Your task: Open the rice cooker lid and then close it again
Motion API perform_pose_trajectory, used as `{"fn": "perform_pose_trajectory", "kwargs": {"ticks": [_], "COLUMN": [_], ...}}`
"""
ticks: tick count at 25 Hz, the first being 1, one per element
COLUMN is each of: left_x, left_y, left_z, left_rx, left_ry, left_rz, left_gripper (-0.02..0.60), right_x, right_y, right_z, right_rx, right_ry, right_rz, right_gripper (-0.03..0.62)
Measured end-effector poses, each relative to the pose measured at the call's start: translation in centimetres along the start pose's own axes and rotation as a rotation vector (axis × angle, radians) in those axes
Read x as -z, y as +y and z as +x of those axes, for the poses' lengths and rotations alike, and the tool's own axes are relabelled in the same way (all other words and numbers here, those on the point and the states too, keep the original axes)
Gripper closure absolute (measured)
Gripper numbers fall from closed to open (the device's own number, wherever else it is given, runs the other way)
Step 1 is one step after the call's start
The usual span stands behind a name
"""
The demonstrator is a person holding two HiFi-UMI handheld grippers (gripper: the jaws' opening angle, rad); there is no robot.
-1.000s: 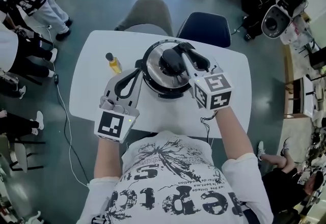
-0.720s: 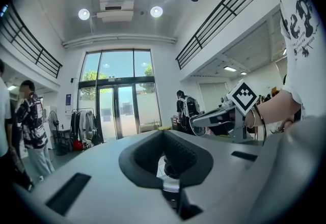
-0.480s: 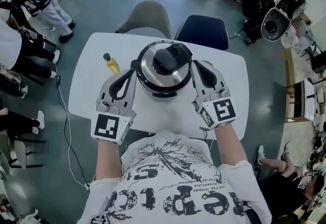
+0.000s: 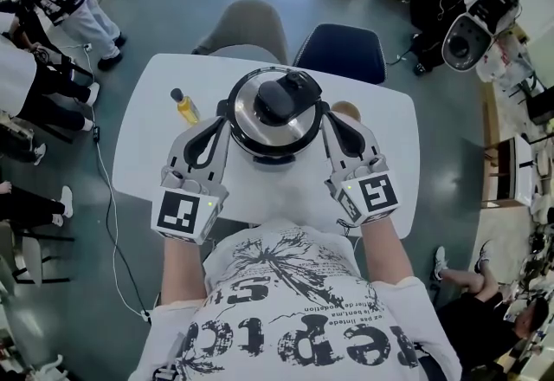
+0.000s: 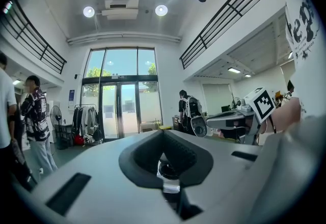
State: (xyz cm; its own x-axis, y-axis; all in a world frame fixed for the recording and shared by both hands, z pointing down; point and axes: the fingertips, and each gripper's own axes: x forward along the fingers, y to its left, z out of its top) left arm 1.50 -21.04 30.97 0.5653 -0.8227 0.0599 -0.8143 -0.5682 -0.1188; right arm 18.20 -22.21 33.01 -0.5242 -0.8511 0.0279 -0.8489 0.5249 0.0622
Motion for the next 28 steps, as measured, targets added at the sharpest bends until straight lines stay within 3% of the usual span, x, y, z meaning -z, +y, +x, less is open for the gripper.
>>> {"fn": "perform_pose_trajectory", "kwargs": {"ticks": [8, 12, 15, 22, 28], "left_x": [0.5, -0.3, -0.1, -0.2, -0.1], "left_y": [0.0, -0.2, -0.5, -0.2, -0.3], "left_z": [0.2, 0.4, 0.3, 0.4, 0.5], "left_rx": [0.011, 0.005, 0.018, 0.012, 0.023], "left_ry": [-0.004, -0.038, -0.013, -0.049, -0.039], "left_rz": [-0.005, -0.031, -0.016, -0.039, -0.027], "left_gripper": [0.568, 0.568, 0.568, 0.568, 0.568], "right_x": [0.5, 0.2, -0.1, 0.2, 0.0], "right_y": [0.9, 0.7, 0.4, -0.2, -0.3], "right_z": [0.3, 0.2, 0.1, 0.1, 0.2], "right_rx": [-0.025, -0.021, -0.014, 0.018, 0.021], "right_ry": [0.021, 0.01, 0.001, -0.01, -0.006], "right_rz": [-0.024, -0.008, 0.0, 0.052, 0.033], "right_gripper": [0.583, 0.583, 0.583, 0.583, 0.583]}}
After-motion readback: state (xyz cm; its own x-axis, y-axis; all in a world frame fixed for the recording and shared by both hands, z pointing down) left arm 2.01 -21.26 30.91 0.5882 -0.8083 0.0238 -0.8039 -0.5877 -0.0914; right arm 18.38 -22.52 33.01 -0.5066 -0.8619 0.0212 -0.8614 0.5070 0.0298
